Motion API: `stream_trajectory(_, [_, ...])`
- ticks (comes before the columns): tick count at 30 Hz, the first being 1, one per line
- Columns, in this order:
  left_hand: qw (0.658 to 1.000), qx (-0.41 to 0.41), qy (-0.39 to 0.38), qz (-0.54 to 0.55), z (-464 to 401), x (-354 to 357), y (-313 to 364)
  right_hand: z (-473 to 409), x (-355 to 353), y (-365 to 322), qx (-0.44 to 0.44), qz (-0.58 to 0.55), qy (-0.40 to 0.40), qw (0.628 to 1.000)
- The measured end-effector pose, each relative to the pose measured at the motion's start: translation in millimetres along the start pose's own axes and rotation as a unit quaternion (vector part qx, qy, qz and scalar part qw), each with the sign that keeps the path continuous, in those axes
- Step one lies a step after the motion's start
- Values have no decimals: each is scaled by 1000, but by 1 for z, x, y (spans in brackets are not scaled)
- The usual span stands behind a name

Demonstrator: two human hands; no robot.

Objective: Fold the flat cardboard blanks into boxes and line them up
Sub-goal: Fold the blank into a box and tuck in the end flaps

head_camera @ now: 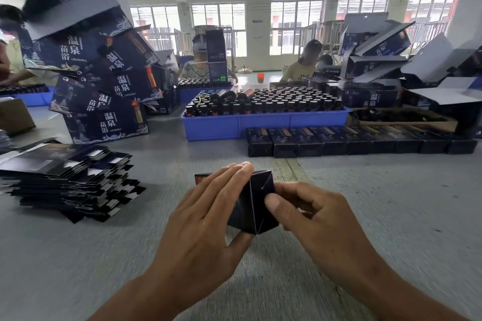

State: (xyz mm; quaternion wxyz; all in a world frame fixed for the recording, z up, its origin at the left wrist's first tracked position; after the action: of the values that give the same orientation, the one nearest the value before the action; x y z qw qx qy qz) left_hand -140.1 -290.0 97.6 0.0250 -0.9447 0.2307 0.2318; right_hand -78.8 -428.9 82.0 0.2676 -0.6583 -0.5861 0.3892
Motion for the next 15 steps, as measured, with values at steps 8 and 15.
stream_trajectory(8, [993,111,-43,-4,11,18,19,-1,2,30,134,-52,-5,990])
stream_trajectory(15, [905,-365,27,216,19,8,-57,2,11,42,203,-66,-78,974])
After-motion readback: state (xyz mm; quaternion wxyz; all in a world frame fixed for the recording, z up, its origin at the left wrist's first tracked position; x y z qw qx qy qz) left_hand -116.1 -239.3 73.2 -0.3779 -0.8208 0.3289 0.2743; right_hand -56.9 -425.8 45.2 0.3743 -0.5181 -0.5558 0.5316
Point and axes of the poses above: each hand's wrist, its own z-axis away from the middle knuckle, its own x-axis out of the palm, y = z × x, the point moved 9 cm from there along -z, towards the middle knuckle, and after that the axes turned 14 degrees about y, right-handed, at the moved point
